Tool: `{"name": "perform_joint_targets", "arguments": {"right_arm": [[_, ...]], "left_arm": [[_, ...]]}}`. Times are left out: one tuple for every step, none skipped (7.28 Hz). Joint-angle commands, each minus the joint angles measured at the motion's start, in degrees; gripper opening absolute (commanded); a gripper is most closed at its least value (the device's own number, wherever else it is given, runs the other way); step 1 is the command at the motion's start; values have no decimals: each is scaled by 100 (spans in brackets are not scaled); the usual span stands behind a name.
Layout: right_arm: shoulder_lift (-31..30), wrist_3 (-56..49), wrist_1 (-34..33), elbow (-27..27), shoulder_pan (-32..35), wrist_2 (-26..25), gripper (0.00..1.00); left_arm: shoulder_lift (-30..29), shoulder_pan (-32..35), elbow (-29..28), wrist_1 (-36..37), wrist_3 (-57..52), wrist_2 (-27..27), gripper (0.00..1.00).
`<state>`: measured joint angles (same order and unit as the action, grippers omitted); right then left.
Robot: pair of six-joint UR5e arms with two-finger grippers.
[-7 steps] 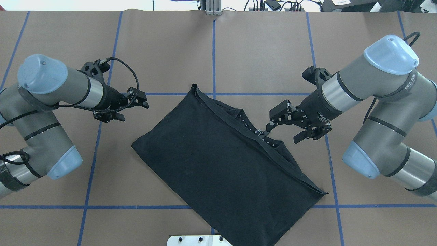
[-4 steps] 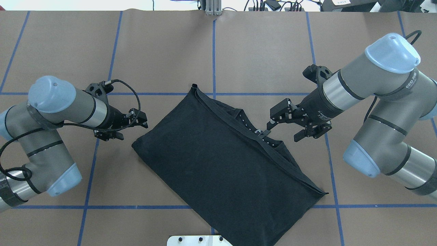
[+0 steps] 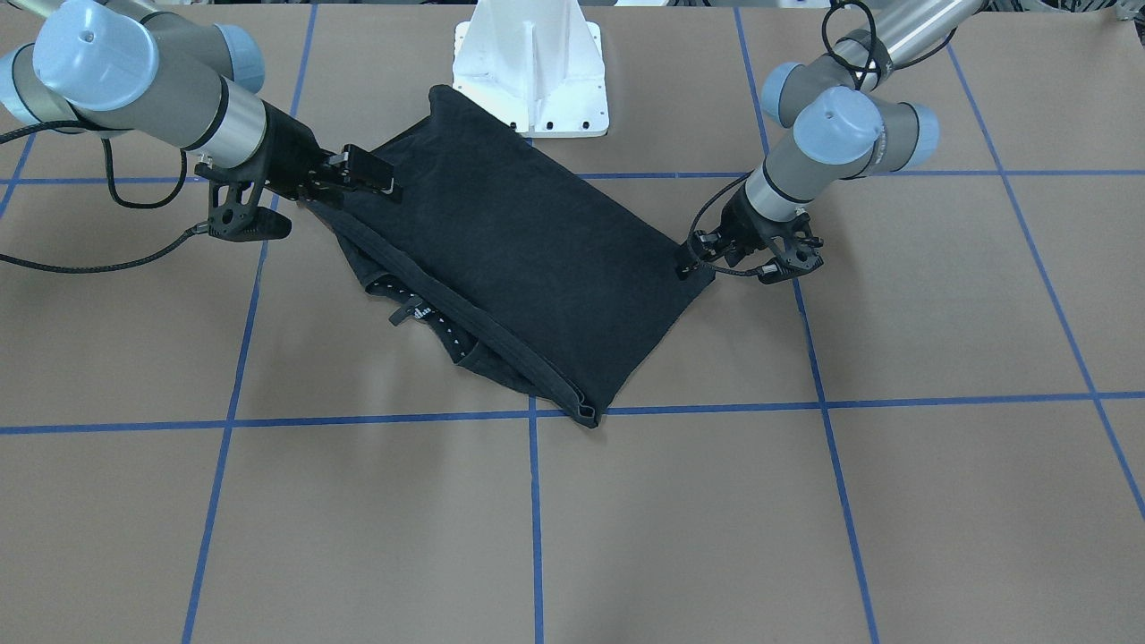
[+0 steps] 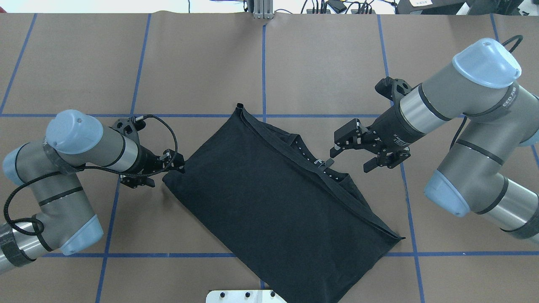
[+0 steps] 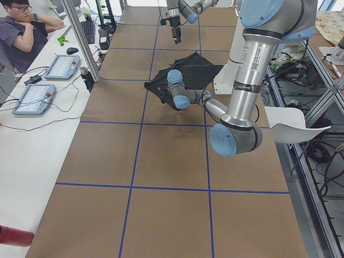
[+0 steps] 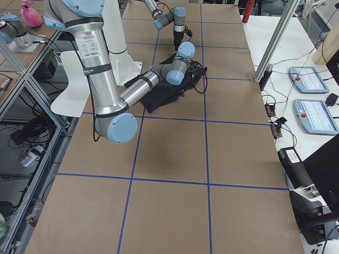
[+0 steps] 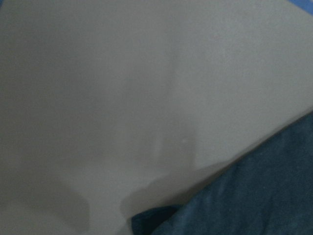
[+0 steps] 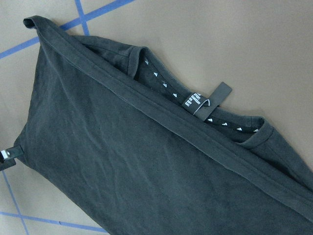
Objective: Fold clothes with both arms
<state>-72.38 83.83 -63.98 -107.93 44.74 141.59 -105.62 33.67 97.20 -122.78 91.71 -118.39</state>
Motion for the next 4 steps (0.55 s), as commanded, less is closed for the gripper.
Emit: {"name": "perform_joint_targets", "arguments": {"right_arm": [[-4, -7, -9, 0, 52, 0, 100], [-4, -7, 0, 0, 61, 9, 100], [-4, -7, -9, 0, 70, 9, 100], [-4, -7, -9, 0, 70, 9, 100]], "left_arm": [[-3, -53, -52, 0, 5, 0, 85], [-20, -53, -96, 9, 5, 0, 73], [-29, -71, -96, 9, 5, 0, 64], [-29, -71, -96, 9, 5, -9, 47]]}}
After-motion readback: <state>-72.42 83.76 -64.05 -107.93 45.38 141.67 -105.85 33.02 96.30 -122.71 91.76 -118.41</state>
